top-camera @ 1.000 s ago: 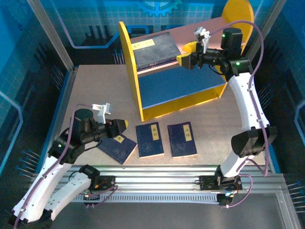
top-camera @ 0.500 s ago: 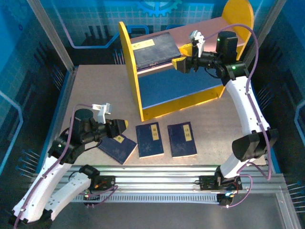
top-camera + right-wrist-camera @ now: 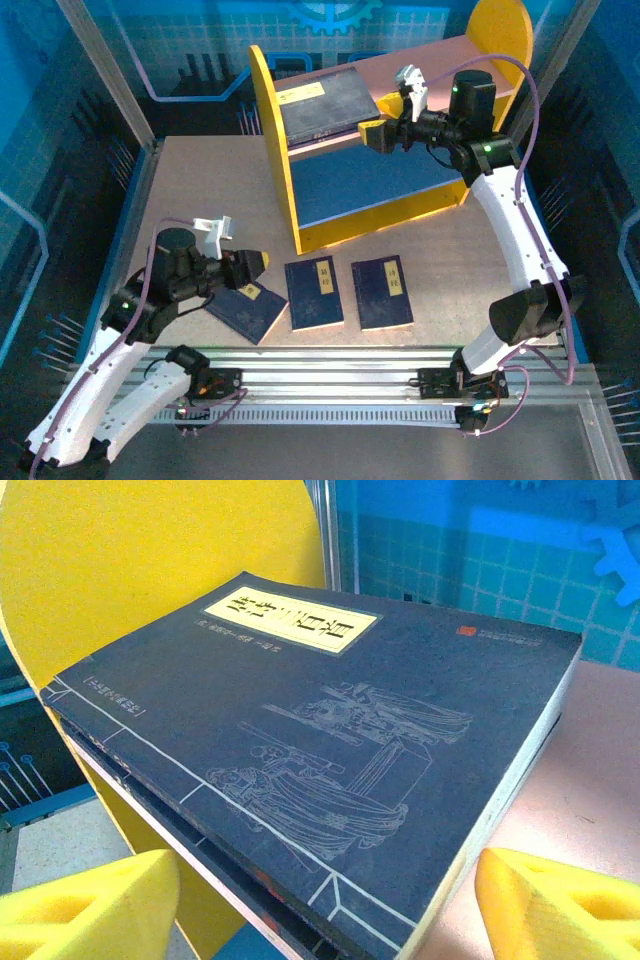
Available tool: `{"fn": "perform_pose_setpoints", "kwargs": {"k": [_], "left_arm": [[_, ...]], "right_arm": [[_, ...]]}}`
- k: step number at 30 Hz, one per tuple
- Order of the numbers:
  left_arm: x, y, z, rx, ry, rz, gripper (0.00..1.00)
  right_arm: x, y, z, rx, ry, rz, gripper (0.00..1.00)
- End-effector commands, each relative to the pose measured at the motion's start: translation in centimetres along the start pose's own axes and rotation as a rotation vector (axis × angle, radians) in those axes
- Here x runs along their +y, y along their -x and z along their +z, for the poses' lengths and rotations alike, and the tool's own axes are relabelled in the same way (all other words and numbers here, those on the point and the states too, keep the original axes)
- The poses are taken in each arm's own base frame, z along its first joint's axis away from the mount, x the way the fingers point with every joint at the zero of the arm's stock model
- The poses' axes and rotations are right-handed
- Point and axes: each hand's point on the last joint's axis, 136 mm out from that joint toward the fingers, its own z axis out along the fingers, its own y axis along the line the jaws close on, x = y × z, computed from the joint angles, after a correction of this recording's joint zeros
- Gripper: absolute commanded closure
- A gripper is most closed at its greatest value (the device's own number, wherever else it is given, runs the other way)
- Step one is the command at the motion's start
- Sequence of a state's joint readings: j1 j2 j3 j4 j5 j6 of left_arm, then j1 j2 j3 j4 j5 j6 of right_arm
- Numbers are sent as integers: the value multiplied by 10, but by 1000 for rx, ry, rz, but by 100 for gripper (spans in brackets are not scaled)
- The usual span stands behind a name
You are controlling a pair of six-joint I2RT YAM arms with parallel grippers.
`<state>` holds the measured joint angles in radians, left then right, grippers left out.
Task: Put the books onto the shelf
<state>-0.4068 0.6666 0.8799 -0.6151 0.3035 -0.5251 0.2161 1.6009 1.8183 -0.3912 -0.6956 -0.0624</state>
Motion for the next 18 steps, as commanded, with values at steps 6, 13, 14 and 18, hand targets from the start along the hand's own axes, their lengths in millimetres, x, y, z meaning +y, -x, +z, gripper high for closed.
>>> {"fn": "perform_pose_setpoints", "kwargs": {"k": [6,13,14,18], "left_arm": [[-6,4,1,-8,-31,-5,60],[-8,5,1,-8,-36,-2,60],[-8,5,1,-8,-37,-2,60],[-9,6,0,-10,-38,0,60]], "right_arm": [[6,-30,9,88,24,121,26],[12,-30,10,98,39,110,30],[13,-30,11,101,38,109,30],[14,-31,11,106,33,108,32]]}}
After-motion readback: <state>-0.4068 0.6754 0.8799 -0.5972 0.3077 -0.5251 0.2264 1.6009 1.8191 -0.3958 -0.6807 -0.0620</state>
